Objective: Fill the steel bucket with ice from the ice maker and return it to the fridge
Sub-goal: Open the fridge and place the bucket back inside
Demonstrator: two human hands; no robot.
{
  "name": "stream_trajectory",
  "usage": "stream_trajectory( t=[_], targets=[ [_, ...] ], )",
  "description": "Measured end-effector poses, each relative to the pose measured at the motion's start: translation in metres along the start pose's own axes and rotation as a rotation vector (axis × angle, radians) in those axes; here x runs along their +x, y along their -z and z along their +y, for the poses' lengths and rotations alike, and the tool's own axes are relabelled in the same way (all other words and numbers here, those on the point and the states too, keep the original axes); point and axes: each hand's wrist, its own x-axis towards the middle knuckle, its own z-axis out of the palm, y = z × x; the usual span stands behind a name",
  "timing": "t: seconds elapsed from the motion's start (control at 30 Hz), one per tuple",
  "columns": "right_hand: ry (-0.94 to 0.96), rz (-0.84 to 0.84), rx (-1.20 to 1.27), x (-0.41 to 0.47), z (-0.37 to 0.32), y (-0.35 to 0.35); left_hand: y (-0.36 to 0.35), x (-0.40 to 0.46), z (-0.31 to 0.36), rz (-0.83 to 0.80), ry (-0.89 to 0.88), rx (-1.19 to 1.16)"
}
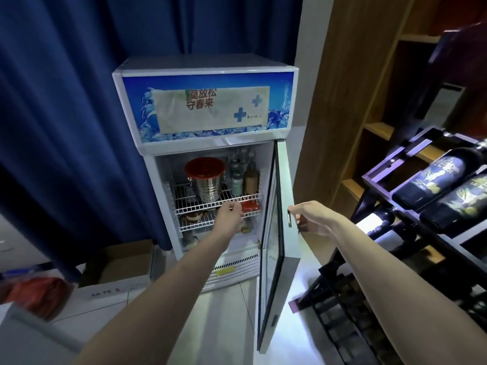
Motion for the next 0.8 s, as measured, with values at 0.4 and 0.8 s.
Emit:
stream_trajectory(
  t=[0.4,0.8],
  targets=[
    [-0.033,-0.266,0.168,0.038,-0.056,-0.113,0.066,0.012,-0.025,0.308,0.073,0.006],
    [-0.069,-0.304,0.323,0.109,-0.103,-0.212,0.151,0.065,-0.043,0.563,0.097,0.056]
  ],
)
